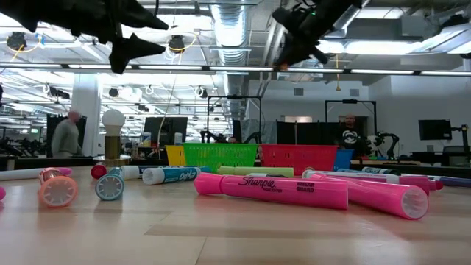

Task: Pick & Place Markers
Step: Put the orange highlighter into the blue bin

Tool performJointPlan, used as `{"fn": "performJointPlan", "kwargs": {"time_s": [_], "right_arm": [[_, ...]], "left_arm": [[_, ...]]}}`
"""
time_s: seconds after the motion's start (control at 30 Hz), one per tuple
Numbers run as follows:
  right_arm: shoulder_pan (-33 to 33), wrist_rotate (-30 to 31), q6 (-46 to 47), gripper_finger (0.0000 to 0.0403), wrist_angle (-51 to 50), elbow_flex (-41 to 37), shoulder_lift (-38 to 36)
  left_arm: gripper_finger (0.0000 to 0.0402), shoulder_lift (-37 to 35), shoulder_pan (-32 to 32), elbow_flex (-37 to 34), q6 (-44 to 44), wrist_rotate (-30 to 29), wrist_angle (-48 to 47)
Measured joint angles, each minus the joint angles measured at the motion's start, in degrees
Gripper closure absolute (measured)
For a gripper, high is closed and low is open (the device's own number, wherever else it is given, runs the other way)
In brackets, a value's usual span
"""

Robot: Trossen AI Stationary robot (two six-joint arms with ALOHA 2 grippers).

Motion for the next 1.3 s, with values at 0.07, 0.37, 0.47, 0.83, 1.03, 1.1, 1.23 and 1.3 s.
{"fn": "performJointPlan", "kwargs": {"time_s": [0.07, 0.37, 0.47, 0.83, 1.03, 1.1, 1.23, 1.3], "right_arm": [[-1.94, 1.08, -2.15, 0.0367, -4.96, 2.11, -0.03], [-10.07, 4.14, -10.72, 0.0366, -15.32, 3.24, 1.84], [-11.69, 4.42, -14.81, 0.0361, -16.28, 3.22, 4.40], [-13.03, 5.65, -32.83, 0.0359, -22.27, 3.18, 18.37], [-13.09, 9.95, -39.61, 0.0363, -24.15, 3.17, 22.53], [-13.38, 9.93, -42.22, 0.0363, -24.06, 3.18, 23.20], [-14.08, 9.77, -47.00, 0.0355, -23.65, 3.18, 24.73], [-14.71, 9.17, -49.29, 0.0355, -23.33, 3.18, 25.62]], "left_arm": [[0.0179, -0.01, 0.00, -0.02, 1.22, -0.61, 0.10], [0.0178, 0.01, 0.00, 0.00, 7.56, -4.94, 2.64], [0.0180, 0.01, 0.00, 0.00, 10.07, -4.94, 4.42], [0.0178, 0.05, 0.04, 0.02, 11.52, -4.97, 5.71], [0.0178, 0.05, 0.04, 0.04, 11.51, -6.32, 6.10], [0.0178, 0.05, 0.04, 0.04, 11.52, -7.39, 6.11], [0.0179, 0.05, 0.04, 0.04, 11.51, -9.02, 6.37], [0.0179, 0.05, 0.04, 0.07, 11.49, -9.12, 6.42]]}}
